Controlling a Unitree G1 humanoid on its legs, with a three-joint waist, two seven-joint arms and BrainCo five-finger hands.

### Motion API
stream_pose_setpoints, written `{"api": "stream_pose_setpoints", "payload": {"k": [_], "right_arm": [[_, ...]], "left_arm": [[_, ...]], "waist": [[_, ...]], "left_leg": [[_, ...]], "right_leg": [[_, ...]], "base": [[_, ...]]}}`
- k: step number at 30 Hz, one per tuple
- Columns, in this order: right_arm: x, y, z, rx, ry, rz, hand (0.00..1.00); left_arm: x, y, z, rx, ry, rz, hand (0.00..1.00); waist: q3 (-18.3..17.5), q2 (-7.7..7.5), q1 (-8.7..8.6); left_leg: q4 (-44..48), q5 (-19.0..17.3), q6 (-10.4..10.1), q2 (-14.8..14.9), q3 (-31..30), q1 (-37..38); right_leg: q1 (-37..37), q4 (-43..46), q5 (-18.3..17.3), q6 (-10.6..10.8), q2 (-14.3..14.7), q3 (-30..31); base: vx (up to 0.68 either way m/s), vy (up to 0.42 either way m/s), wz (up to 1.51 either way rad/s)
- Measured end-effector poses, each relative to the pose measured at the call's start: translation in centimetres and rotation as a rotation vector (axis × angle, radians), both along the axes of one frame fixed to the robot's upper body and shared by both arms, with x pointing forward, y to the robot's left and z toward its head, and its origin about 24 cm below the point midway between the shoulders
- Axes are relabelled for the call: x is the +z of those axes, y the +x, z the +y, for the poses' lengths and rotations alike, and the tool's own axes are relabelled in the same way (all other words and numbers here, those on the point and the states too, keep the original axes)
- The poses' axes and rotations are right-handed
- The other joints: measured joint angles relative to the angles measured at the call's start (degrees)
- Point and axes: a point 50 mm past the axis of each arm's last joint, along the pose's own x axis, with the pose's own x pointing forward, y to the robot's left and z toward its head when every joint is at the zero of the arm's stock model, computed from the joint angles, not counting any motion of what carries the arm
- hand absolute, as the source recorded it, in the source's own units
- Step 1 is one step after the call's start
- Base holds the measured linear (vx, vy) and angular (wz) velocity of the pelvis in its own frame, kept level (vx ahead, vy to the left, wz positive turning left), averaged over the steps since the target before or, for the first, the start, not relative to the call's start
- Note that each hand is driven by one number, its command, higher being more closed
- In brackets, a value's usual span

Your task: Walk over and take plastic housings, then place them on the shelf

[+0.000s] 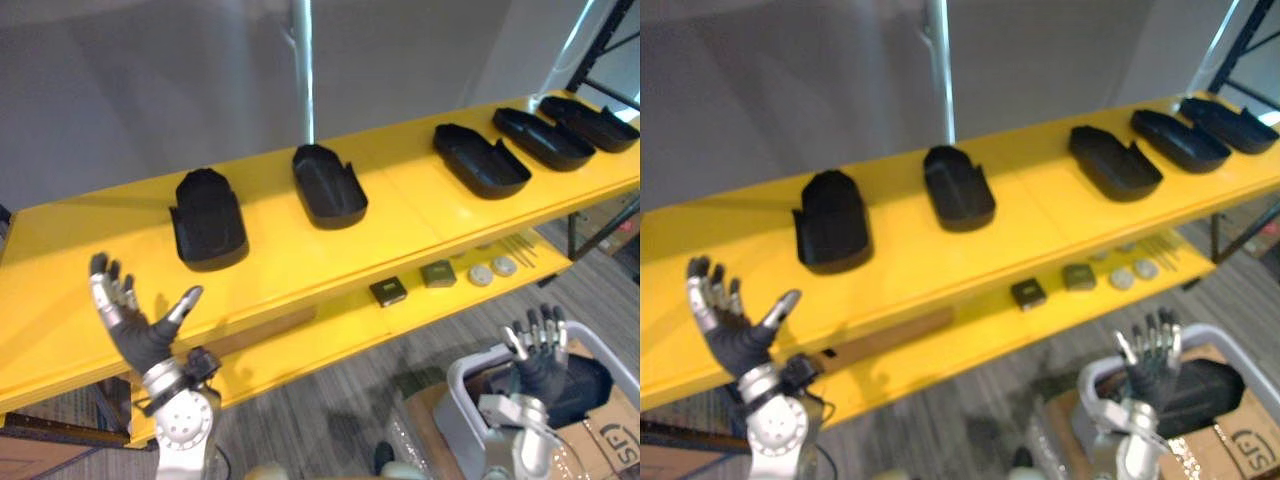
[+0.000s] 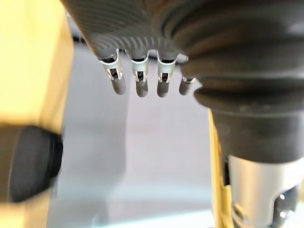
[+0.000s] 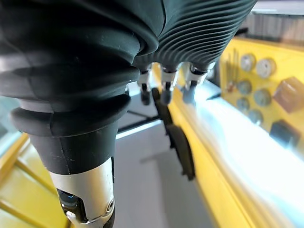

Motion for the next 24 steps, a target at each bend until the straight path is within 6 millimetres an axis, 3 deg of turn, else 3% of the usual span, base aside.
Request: {"api": "stream_pose_setpoints", "payload": {"k": [1, 4, 6, 7, 12, 14, 16, 18, 20, 21, 22, 23, 24], "right_arm": [[0.0, 0.0, -0.1, -0.014, -0.005, 0.006, 0.0], [0.0, -0.7, -1.0, -0.086, -0.028, 0.041, 0.0], [-0.1, -1.7, -1.9, -0.136, -0.034, 0.06, 0.0], [-0.2, -3.1, -2.9, -0.188, -0.028, 0.073, 0.0], [0.6, -5.6, -3.8, -0.209, -0.069, 0.07, 0.0], [0.6, -5.7, -3.7, -0.192, -0.073, 0.068, 0.0], [0.7, -5.3, -3.4, -0.159, -0.079, 0.053, 0.0], [1.4, -3.6, -2.6, -0.058, -0.104, -0.003, 0.0], [2.2, -2.0, -1.9, 0.032, -0.147, -0.05, 0.0], [3.3, -0.5, -1.3, 0.112, -0.182, -0.106, 0.0], [3.8, 0.0, -1.3, 0.138, -0.198, -0.126, 0.0], [4.7, 1.0, -1.4, 0.164, -0.229, -0.163, 0.0], [5.2, 1.8, -1.3, 0.184, -0.236, -0.18, 0.0]], "left_arm": [[0.1, 0.2, -0.8, -0.05, 0.008, -0.007, 0.0], [0.4, 1.8, -4.3, -0.263, 0.046, -0.03, 0.0], [0.2, 2.5, -5.6, -0.336, 0.041, -0.02, 0.0], [0.2, 3.2, -6.9, -0.393, 0.047, -0.017, 0.0], [1.6, 4.6, -10.7, -0.514, 0.11, -0.061, 0.0], [2.2, 5.2, -11.6, -0.515, 0.132, -0.077, 0.0], [2.6, 5.4, -11.9, -0.492, 0.132, -0.085, 0.0], [2.1, 5.6, -11.1, -0.439, 0.123, -0.043, 0.0], [1.5, 5.6, -9.8, -0.386, 0.115, -0.007, 0.0], [1.0, 5.2, -8.4, -0.33, 0.092, 0.019, 0.0], [0.9, 4.9, -8.0, -0.314, 0.085, 0.023, 0.0], [0.9, 4.7, -7.3, -0.288, 0.078, 0.022, 0.0], [0.7, 4.7, -6.4, -0.26, 0.09, 0.03, 0.0]], "waist": [[0.0, -0.08, -0.34], [-0.1, -0.32, -3.46], [-0.1, -0.46, -5.32], [-0.1, -0.53, -7.13], [0.5, -0.89, -12.94], [1.2, -0.96, -13.79], [2.0, -0.9, -13.65], [3.1, -0.82, -12.21], [3.7, -0.4, -11.03], [4.1, 0.21, -9.63], [4.4, 0.67, -9.2], [5.1, 2.06, -8.77], [6.3, 1.3, -7.83]], "left_leg": [[0.0, 0.0, 0.0, 0.0, 0.6, 0.0], [0.3, -1.1, -0.5, 1.0, 5.9, 1.7], [0.2, -1.9, -0.6, 1.5, 8.8, 3.1], [0.9, -2.7, -0.8, 1.9, 11.3, 3.7], [2.2, -4.4, -0.2, 1.9, 16.8, 4.3], [3.3, -4.8, 0.4, 1.8, 17.2, 3.9], [5.2, -5.3, 0.9, 1.6, 16.3, 2.9], [10.7, -6.6, 3.3, 0.1, 3.2, -0.7], [13.2, -7.9, 4.9, -1.6, -5.3, -2.4], [14.5, -9.9, 4.9, -3.0, -11.8, -4.2], [14.5, -11.1, 4.9, -3.1, -13.6, -4.6], [13.9, -14.1, 3.3, -3.0, -15.3, -5.2], [14.5, -13.9, 3.7, -3.8, -14.2, -6.2]], "right_leg": [[-0.4, -0.1, 0.2, 0.0, 0.1, 0.6], [-2.0, -0.4, 1.3, -0.1, 1.5, 6.0], [-2.5, -0.4, 1.5, 0.0, 2.4, 8.6], [-3.2, -0.4, 1.8, 0.2, 3.1, 11.1], [-6.4, -0.2, 2.9, 1.3, 4.2, 17.8], [-7.4, 0.4, 3.1, 1.6, 4.4, 19.2], [-8.8, 1.0, 3.2, 1.8, 4.6, 20.7], [-11.0, 2.3, 2.8, 1.9, 5.8, 24.3], [-12.3, 2.9, 2.8, 2.0, 6.5, 26.6], [-14.3, 3.2, 2.9, 1.9, 7.3, 28.3], [-15.0, 3.0, 2.9, 1.9, 7.7, 28.2], [-16.2, 2.4, 2.9, 1.9, 8.1, 27.9], [-17.1, 2.0, 2.7, 1.9, 7.3, 27.9]], "base": [[0.01, 0.008, -0.59], [0.02, 0.014, -0.86], [0.01, 0.023, -0.97], [0.0, 0.024, -0.86], [-0.04, 0.028, -0.75], [-0.08, 0.018, -0.46], [-0.08, 0.002, -0.4], [-0.13, -0.028, -0.78], [-0.12, 0.032, -1.08], [-0.14, 0.077, -1.12], [-0.17, 0.094, -1.03], [-0.2, 0.094, -0.57], [-0.17, 0.082, -0.36]]}}
